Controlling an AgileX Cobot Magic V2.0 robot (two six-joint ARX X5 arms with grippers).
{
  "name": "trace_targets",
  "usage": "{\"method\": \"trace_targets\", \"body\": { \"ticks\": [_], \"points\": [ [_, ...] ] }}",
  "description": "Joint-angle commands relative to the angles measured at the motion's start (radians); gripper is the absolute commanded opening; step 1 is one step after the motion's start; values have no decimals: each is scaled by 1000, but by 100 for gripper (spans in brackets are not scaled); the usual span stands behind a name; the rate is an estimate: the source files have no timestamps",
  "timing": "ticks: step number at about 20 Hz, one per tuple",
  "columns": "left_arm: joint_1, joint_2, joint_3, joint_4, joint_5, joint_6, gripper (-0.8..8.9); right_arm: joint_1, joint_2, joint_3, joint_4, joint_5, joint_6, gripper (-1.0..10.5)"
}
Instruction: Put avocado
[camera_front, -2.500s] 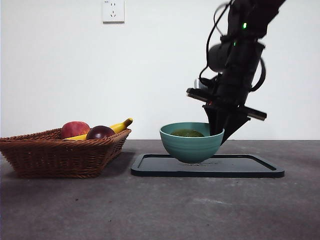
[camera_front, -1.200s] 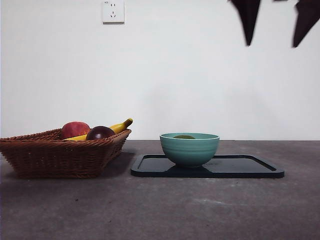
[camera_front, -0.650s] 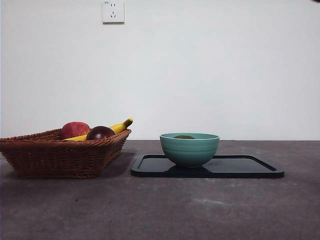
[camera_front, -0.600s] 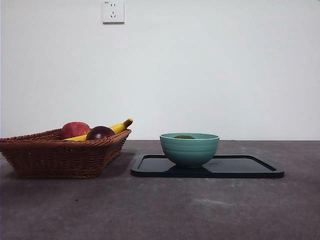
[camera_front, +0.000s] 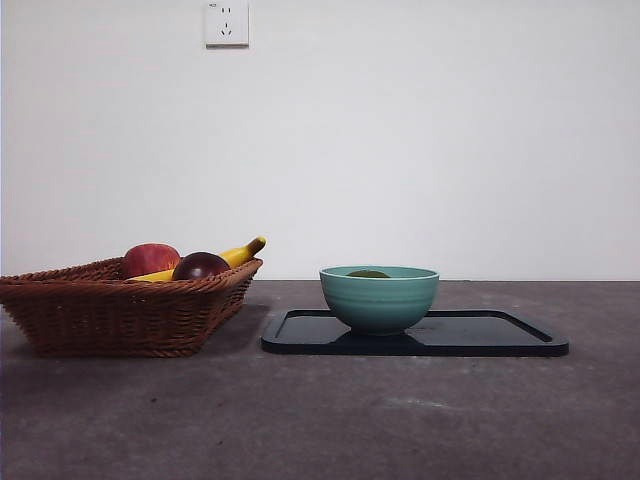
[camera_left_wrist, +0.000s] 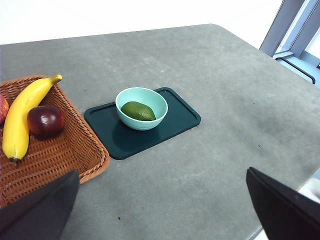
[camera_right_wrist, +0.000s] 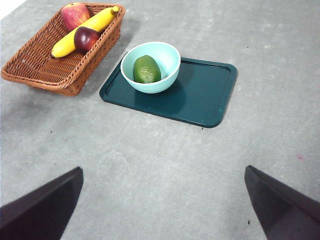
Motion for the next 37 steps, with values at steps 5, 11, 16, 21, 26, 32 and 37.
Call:
{"method": "trace_targets", "body": {
  "ticks": [5,11,16,21,26,32,37],
  "points": [
    [-10,3,11,10,-3,2,65,6,0,10,18,1,10,17],
    [-10,3,11,10,-3,2,65,6,0,10,18,1,10,16],
    [63,6,11,9,-2,2,65,6,0,10,18,1,10,16],
    [410,-2,5,13,-2,67,65,6,0,10,18,1,10,16],
    [755,-115,-251,320,37,253,65,6,0,10,18,1,10,16],
    [864,-338,-735,628,99,195,65,6,0,10,18,1,10,16],
    [937,-475,-916,679,254,141,65,6,0,10,18,1,10,16]
  ]
}}
